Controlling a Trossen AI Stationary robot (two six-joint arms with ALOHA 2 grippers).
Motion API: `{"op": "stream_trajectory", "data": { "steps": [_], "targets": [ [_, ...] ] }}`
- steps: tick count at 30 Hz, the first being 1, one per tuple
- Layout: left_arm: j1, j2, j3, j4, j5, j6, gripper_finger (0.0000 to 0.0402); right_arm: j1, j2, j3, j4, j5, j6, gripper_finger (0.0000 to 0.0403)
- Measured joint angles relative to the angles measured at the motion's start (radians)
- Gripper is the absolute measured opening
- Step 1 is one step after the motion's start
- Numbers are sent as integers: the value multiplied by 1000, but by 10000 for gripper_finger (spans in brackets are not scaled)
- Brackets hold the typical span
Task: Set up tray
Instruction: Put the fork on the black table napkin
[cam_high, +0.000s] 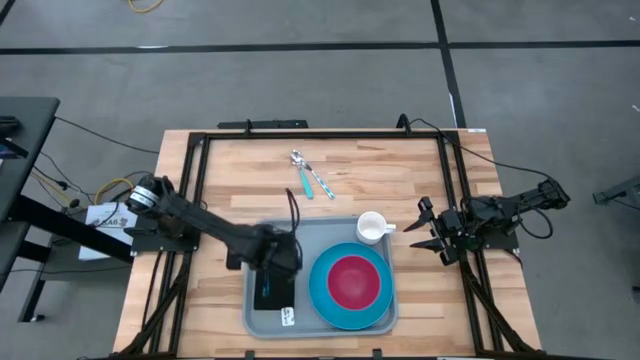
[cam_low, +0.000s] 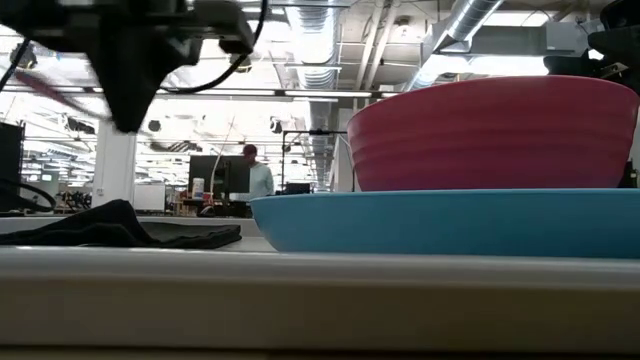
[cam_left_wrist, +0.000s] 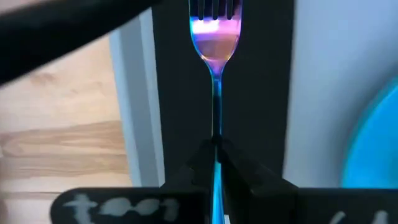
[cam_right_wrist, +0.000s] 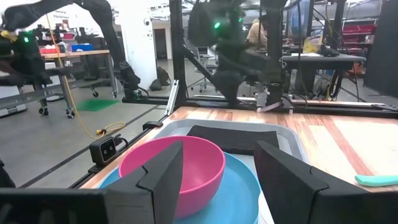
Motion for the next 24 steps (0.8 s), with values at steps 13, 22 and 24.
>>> {"op": "stream_trajectory", "data": {
  "steps": [13,22,24],
  "targets": [
    [-40,0,-252,256,5,-57,0,0,0,0,0,0,0,188],
    [-39,0,-309,322,10,-12,0,0,0,0,0,0,0,188],
    [-39,0,-323,364,9,-14,0,0,0,0,0,0,0,188]
  ]
}}
